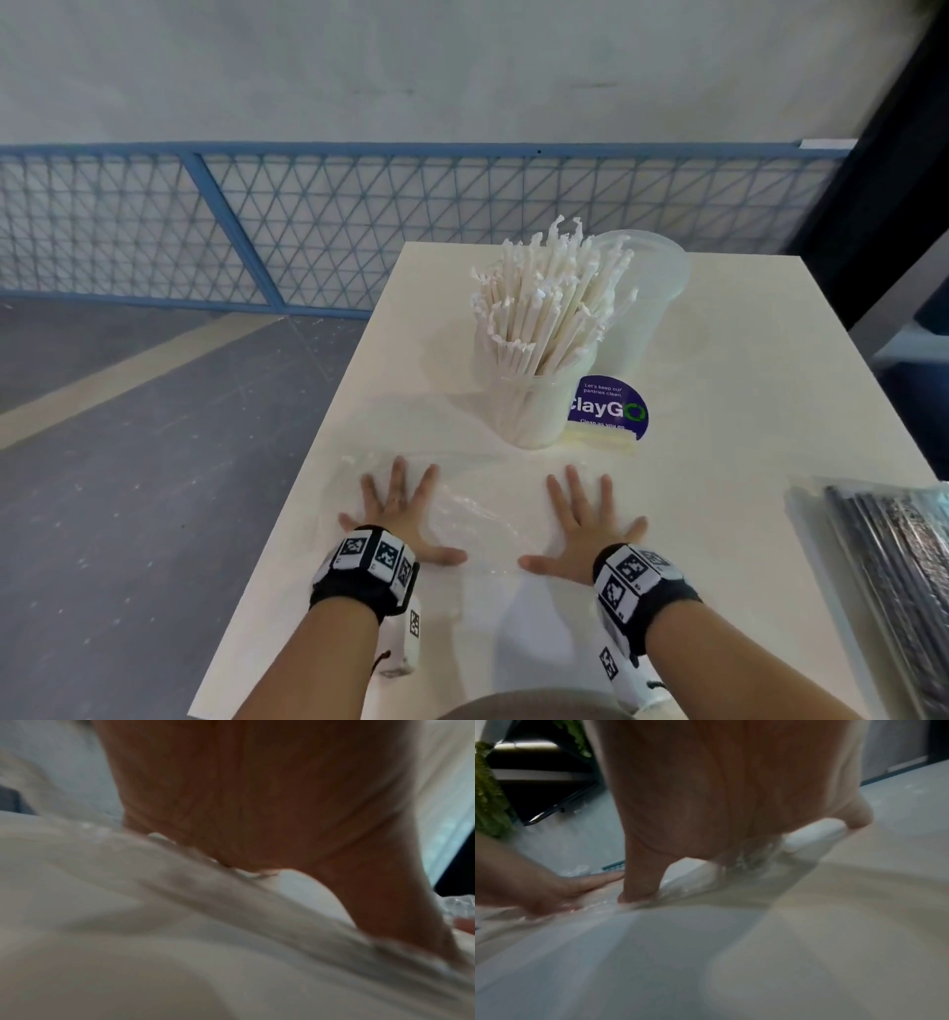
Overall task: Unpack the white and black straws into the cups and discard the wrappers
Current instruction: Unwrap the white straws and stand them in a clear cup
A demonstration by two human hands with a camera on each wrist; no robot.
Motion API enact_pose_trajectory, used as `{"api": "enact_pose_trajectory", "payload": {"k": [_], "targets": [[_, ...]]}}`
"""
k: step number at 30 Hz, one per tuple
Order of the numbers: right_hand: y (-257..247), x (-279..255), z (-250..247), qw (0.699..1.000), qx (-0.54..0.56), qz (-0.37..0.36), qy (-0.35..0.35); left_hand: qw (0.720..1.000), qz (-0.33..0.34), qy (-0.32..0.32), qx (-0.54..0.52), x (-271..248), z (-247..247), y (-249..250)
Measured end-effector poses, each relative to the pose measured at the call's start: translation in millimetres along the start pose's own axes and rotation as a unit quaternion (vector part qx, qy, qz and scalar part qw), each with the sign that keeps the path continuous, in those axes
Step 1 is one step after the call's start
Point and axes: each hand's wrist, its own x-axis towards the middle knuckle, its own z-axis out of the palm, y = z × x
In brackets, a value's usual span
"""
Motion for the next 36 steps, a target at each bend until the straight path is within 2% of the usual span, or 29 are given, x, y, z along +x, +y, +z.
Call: {"api": "enact_pose_trajectory", "payload": {"k": [3, 6, 9, 10, 12, 14, 16, 18, 20, 23, 25, 27, 34, 36], "targets": [[9.8, -4.6, -2.3, 1.0, 0.007, 0.01, 0.003, 0.999, -0.038, 0.002, -0.009, -0.9, -2.1, -8.7], [11.3, -9.9, -9.0, 1.0, -0.004, -0.002, -0.004, 0.998, -0.048, 0.023, 0.033, -7.7, -10.6, -4.7], [3.5, -23.9, -26.3, 0.999, 0.015, -0.019, 0.029, 0.991, -0.039, 0.11, 0.07, -25.7, -38.0, 7.6], [1.6, -31.6, -36.4, 0.998, 0.03, -0.027, 0.054, 0.988, -0.014, 0.147, 0.048, -33.6, -50.5, 13.1], [1.5, -46.2, -61.6, 0.988, 0.085, -0.036, 0.12, 0.973, 0.061, 0.212, -0.065, -48.4, -78.4, 27.1], [5.0, -56.6, -90.1, 0.968, 0.16, -0.045, 0.189, 0.942, 0.14, 0.241, -0.187, -59.4, -108.5, 42.2], [9.5, -60.3, -117.1, 0.937, 0.227, -0.066, 0.257, 0.914, 0.211, 0.258, -0.233, -65.0, -138.7, 57.2], [12.5, -58.5, -140.9, 0.903, 0.279, -0.092, 0.314, 0.914, 0.249, 0.247, -0.203, -60.5, -163.5, 70.7], [14.1, -48.7, -159.7, 0.886, 0.294, -0.115, 0.34, 0.938, 0.233, 0.208, -0.15, -42.6, -178.6, 78.5], [12.0, -26.5, -178.5, 0.868, 0.339, -0.193, 0.309, 0.962, 0.195, 0.138, -0.13, -14.9, -182.8, 85.5], [8.9, -17.1, -181.5, 0.847, 0.372, -0.265, 0.273, 0.955, 0.224, 0.118, -0.156, -9.0, -178.3, 92.6], [9.7, -7.7, -184.7, 0.829, 0.391, -0.3, 0.263, 0.942, 0.252, 0.106, -0.192, -3.4, -175.9, 103.1], [-21.7, -2.1, -183.1, 0.784, 0.431, -0.321, 0.31, 0.92, 0.324, 0.145, -0.166, 9.9, -171.9, 124.6], [-30.2, 0.7, -182.1, 0.761, 0.445, -0.32, 0.347, 0.893, 0.338, 0.155, -0.254, 14.3, -170.2, 125.3]]}}
